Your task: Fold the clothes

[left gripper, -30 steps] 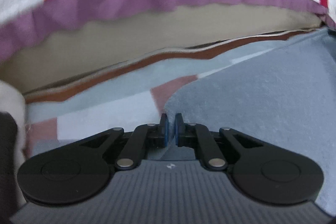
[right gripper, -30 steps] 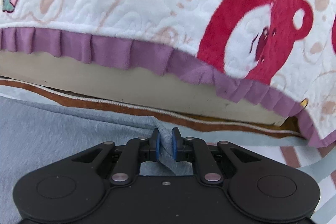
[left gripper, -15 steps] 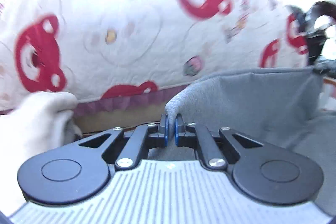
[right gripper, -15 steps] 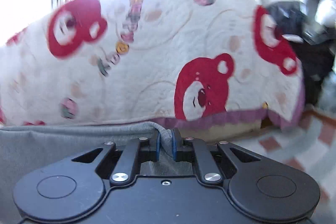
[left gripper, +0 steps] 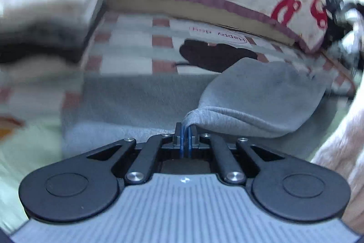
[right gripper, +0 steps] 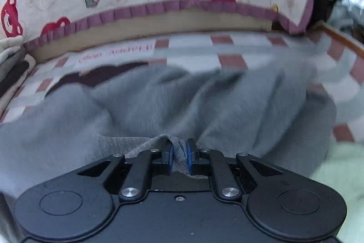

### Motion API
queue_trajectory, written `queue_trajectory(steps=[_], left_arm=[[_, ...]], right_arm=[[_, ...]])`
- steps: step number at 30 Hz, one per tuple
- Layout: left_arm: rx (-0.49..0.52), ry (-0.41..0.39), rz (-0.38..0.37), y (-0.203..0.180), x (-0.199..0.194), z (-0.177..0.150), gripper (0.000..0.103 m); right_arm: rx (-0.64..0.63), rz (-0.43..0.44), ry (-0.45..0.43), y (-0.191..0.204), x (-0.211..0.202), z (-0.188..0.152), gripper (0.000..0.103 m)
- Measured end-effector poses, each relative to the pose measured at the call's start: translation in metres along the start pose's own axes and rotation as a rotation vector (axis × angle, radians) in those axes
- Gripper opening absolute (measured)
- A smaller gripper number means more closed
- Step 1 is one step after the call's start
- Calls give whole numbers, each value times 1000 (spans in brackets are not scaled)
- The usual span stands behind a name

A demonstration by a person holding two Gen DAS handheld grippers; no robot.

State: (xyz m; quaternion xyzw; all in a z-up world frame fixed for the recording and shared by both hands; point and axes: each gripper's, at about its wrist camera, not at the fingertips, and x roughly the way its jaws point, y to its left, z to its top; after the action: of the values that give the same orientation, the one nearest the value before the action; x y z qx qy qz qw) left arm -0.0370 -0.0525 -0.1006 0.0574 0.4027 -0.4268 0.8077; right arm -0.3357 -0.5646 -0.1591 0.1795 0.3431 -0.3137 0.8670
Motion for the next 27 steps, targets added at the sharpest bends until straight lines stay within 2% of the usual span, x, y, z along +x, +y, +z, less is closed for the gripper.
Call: queue_trajectory(steps=[5, 7, 9, 11, 14, 15, 16, 17, 19, 20, 22, 24, 27], left_arm=[[12, -30, 1, -1, -22, 9, 0], [32, -32, -6, -4, -27, 11, 0], [0, 15, -30, -4, -25, 5, 0], [-35, 70, -45, -1, -19, -4, 0], [-93, 109, 26, 13, -7, -14, 4], [-134, 110, 42, 23, -5, -14, 6], [-186, 97, 54, 34, -5, -12, 10], [-233, 75, 61, 46, -7, -9, 13], [-311, 40, 98, 69, -9, -3, 36], [-341, 27, 132, 80, -9, 0, 39], [-358, 30, 199, 102, 0, 3, 41], [-384, 45, 216, 125, 15, 5, 41], [-471, 75, 146, 151, 38, 7, 41]], right_arm=[[-42, -28, -146, 3, -42, 34, 12], [-98, -43, -148, -1, -62, 44, 11], [-144, -60, -77, -10, -66, 36, 11], [-173, -93, 68, -18, -51, 18, 11], [-191, -171, 343, -16, -8, -11, 14], [-188, -191, 400, -12, 3, -16, 16], [-169, -192, 405, -5, 7, -13, 21], [-148, -181, 397, 3, 9, -6, 21], [-113, -98, 338, 22, 5, 21, 22], [-115, -34, 312, 34, 3, 35, 31], [-118, 94, 258, 59, 0, 62, 39], [-158, 239, 225, 92, 7, 87, 42], [-265, 456, 213, 161, 37, 113, 46]])
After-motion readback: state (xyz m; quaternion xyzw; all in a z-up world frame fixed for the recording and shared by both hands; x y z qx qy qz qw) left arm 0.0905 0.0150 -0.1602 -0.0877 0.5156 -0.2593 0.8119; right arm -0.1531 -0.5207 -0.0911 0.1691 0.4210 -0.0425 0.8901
